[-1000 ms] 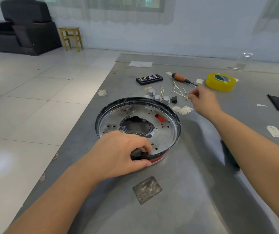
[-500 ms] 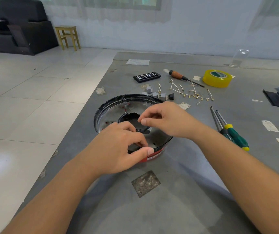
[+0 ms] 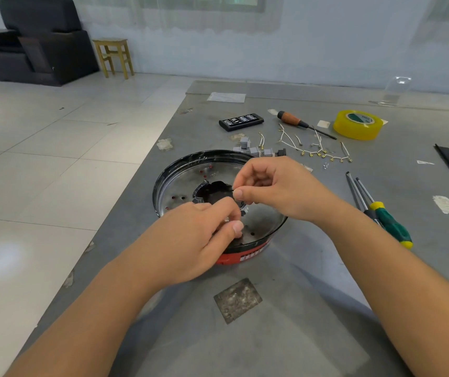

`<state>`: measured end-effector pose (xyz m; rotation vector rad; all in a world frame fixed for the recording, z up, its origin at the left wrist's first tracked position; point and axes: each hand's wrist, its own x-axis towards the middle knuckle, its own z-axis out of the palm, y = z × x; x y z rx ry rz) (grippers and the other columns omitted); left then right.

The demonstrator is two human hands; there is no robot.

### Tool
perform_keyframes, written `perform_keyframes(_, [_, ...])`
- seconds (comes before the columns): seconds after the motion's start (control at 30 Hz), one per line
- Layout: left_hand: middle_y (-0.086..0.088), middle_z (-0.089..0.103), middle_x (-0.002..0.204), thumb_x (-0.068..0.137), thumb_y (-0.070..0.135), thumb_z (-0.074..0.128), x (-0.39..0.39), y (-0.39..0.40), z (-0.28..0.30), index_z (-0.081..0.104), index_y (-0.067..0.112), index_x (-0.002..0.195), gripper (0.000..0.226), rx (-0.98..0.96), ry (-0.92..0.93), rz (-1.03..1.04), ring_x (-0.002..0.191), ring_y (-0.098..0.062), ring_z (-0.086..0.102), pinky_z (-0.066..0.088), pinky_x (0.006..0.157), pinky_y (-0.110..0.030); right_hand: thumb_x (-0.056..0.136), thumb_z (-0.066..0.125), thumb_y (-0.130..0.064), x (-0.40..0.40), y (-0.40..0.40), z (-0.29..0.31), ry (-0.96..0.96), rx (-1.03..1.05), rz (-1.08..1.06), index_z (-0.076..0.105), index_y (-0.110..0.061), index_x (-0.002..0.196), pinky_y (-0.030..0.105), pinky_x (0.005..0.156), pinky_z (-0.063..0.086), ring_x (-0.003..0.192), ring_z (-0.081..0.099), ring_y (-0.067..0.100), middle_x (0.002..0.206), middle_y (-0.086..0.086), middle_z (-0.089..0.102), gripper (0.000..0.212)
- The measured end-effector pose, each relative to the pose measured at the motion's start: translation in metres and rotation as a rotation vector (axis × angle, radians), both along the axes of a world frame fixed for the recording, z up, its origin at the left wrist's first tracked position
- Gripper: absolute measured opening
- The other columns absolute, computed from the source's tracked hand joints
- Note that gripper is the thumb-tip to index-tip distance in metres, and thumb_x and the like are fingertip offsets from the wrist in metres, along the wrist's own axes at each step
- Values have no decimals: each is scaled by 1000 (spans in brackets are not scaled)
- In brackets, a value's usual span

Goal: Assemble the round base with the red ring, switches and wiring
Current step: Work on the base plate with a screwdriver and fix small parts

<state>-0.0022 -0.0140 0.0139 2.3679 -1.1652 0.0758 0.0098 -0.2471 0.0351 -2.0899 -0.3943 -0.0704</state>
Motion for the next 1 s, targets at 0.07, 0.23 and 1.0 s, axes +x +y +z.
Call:
perform_keyframes(0.07, [10,72,82,106,50,35,-1,-1,0,51,34,110,22,-24,5,-2,72,-5,63,47,65,-23,87,81,-13,0,-2,1,8,12,17,75,-12,93,20,70,55,69,66,9,81,10,74,8])
perform_keyframes(0.23, [10,72,83,103,45,46,-1,-5,-1,59,34,107,18,-236,-79,173,62,-3,57,43,57,-25,88,79,-11,-1,-5,2,65,86,81,77,-12,96,21,74,54,75,68,11,86,12,76,8])
perform_keyframes(1.0, [23,71,97,100,47,53,12,2,-8,71,35,110,23,-253,-48,198,95,2,63,49,78,-19,92,73,-5,-5,-2,6,175,152,195,73,-8,97,22,75,54,78,66,15,85,11,73,5])
